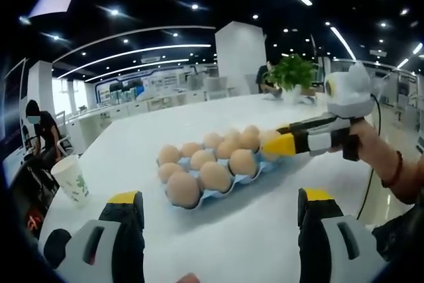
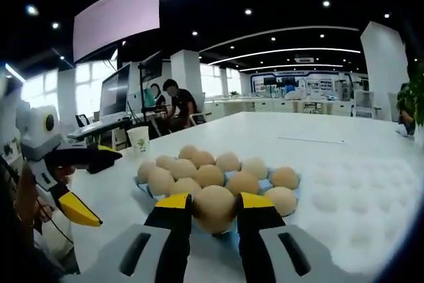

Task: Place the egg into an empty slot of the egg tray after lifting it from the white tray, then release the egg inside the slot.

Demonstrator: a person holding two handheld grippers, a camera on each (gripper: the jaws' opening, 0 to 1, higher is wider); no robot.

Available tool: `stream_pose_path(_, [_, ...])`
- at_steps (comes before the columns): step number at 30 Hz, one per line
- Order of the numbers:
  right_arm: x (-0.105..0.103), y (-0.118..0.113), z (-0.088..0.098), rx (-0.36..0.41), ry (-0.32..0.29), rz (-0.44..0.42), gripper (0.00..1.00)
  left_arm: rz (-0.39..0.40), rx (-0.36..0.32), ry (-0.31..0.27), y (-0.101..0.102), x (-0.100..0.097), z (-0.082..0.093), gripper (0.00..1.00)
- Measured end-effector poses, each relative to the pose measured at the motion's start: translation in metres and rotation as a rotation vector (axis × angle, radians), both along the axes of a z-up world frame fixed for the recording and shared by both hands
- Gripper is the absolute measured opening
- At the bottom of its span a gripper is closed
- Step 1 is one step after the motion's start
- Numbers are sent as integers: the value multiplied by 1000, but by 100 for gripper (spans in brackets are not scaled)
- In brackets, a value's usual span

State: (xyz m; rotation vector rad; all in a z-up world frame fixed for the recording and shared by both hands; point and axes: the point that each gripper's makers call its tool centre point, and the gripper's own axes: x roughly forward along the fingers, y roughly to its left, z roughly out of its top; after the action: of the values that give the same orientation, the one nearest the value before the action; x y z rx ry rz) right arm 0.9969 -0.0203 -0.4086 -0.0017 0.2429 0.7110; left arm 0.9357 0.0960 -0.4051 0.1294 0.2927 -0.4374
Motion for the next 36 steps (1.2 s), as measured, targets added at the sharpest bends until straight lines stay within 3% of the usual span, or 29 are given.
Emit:
stream_pose_path(12, [3, 2, -12, -4, 10, -23, 28, 0, -5, 3, 1, 2, -2, 99])
stream_pose_path(19, [2, 4, -13, -75, -55, -36, 28, 0, -14, 3, 0, 1, -2, 99])
stream_pose_path(25, [2, 3, -12, -57, -49, -34, 29, 2, -13, 0, 0, 0, 0, 99])
stream_pose_path(29, [1, 3, -11, -78, -79, -22, 29, -4, -8, -2, -2, -1, 1, 99])
stream_pose_path(32, [1, 2, -9, -100, -117, -27, 31, -10, -5, -5, -4, -2, 2, 99])
stream_pose_path(36, [2, 0, -2, -76, -132, -38, 38, -9, -5, -7, -4, -2, 3, 99])
